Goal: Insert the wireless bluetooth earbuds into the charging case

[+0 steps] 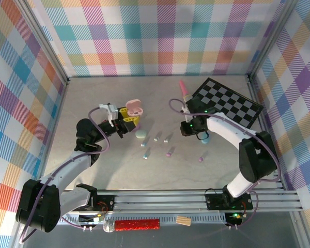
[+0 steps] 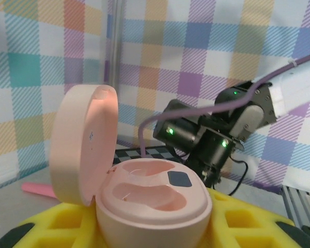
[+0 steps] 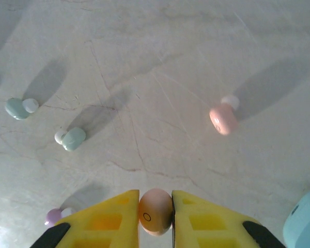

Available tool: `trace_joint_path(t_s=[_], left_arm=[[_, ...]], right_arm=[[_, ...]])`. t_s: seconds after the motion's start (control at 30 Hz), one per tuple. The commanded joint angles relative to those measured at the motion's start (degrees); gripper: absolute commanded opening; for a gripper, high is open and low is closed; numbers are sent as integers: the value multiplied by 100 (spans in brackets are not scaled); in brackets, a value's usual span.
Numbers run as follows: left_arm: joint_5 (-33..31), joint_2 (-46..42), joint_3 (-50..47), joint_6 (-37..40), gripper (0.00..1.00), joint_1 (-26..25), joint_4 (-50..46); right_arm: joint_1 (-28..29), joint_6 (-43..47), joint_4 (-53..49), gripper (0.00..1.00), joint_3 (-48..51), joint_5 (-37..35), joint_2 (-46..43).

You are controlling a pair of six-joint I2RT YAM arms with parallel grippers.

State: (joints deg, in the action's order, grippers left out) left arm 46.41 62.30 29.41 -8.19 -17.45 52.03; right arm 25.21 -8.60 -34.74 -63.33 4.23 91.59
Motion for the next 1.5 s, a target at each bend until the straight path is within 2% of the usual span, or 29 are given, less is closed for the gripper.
trace_joint_path(t_s=[0.0,0.37,0.57,0.73,1.07,1.47], left_arm=[[-27,56,148,394,38,-190,-123],[-74,525,383,455,38,-792,81],[-233,707,433,578,37,-1005,157],[-314,702,556,1039,37,-1227,-364],[-136,1007,758,1223,37,-1454,-423],[84,1109,931,1241,37,-1620,-487]], right_arm=[[-385,-480,47,20,253,1414,-304],[-851,-859,256,20,686,2751,-1080],[-852,-852,101,21,658,2897,-1567],[-836,-848,-80,21,418,3277,-2025],[-288,-897,22,20,-417,3802,-2505],[338,-755,211,20,-1118,3616,-2107]])
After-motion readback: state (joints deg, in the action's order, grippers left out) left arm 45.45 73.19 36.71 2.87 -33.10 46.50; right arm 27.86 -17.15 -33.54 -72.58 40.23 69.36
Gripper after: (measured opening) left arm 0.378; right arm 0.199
